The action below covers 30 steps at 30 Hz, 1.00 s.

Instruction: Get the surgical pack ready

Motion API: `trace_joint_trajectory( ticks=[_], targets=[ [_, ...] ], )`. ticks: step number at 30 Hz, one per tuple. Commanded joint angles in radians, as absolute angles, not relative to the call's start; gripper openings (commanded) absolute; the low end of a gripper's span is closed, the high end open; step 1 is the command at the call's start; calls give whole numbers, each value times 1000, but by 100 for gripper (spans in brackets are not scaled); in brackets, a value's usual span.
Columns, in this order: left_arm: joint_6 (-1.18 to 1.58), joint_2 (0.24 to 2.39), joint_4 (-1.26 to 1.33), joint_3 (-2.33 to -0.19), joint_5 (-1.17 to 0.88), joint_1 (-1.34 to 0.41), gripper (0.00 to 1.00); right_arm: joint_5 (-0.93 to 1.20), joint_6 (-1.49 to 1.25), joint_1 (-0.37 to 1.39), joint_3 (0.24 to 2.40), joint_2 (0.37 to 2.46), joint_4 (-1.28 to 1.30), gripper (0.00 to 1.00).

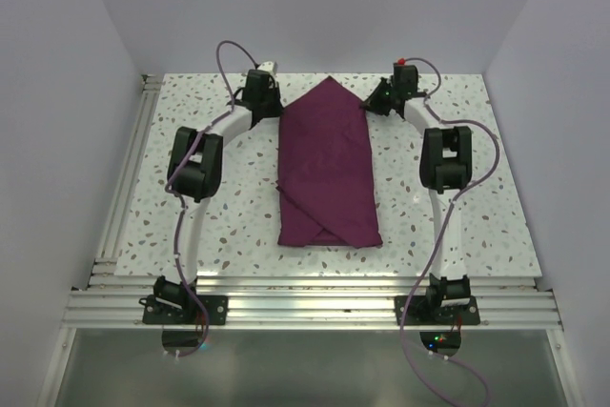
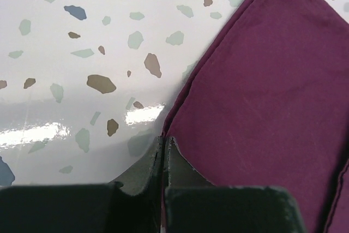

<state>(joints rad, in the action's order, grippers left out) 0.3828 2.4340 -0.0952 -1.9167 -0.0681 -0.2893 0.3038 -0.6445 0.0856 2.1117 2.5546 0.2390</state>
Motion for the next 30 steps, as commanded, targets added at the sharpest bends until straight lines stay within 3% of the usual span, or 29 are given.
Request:
trace_joint_trajectory(
  ticks=[1,14,30],
  targets=[
    [376,2298,-75,-1922,-92,-291,0,331,-661,80,2059,2405,157,0],
    [382,1993,9,-1605,-77,-330,0,383,-641,83,1714,2108,97,0],
    [417,1522,-144,-1235,44,-460,0,356,-546,100,1257,1527,185,0]
  ],
)
